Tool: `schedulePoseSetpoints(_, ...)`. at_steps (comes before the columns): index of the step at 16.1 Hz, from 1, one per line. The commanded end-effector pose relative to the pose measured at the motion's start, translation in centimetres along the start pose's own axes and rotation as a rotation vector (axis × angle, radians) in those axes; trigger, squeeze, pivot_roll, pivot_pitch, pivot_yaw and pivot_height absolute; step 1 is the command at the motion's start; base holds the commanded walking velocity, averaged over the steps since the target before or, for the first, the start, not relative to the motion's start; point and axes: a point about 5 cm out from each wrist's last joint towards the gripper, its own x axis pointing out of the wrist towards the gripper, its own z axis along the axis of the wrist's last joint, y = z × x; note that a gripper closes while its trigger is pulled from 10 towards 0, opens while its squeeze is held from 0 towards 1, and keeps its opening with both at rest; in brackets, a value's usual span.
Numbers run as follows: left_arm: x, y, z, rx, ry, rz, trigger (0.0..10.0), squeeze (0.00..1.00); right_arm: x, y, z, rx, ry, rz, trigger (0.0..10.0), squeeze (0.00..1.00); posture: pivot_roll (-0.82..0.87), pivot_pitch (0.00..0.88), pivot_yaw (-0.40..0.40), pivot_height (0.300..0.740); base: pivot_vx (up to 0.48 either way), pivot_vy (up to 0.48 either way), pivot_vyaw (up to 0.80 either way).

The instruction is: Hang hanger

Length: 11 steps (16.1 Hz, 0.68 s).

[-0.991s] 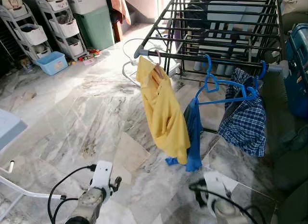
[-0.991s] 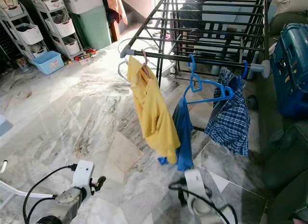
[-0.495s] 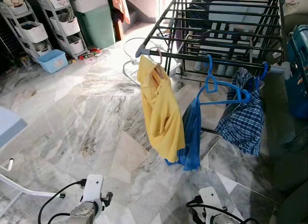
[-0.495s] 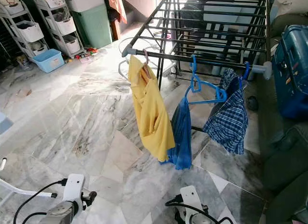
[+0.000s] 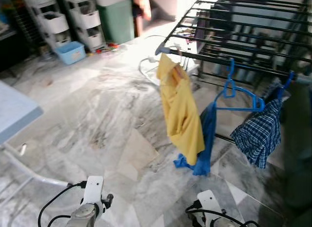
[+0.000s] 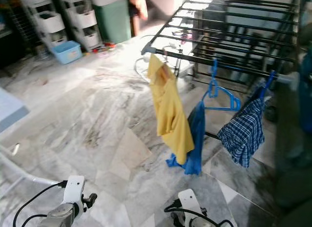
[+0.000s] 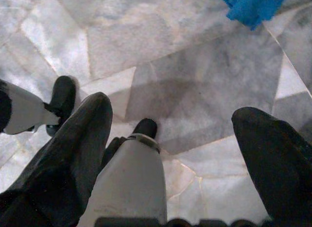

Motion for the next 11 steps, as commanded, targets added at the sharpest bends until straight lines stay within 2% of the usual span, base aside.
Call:
schedulePoseSetpoints(1,-0.01,0.18,-0.07,0.012,0.009,0.005,10.0,0.00,0.00,0.01,-0.02,-0.011,0.004,0.008,10.0,0.00,-0.24,0.000,0.039,0.740,0.000,0.000,0.76)
schedulePoseSetpoints(6,-0.08,0.33,-0.32,0.022,0.014,0.004,10.0,0.00,-0.01,0.23,-0.24,-0.006,0.008,0.014,10.0,0.00,-0.24,0.000,0.041,0.740,0.000,0.000,0.72)
schedulePoseSetpoints(11,-0.09,0.34,-0.37,0.020,0.018,-0.001,10.0,0.00,-0.01,0.33,-0.31,-0.006,0.011,0.019,10.0,0.00,-0.23,0.000,0.041,0.740,0.000,0.000,0.00)
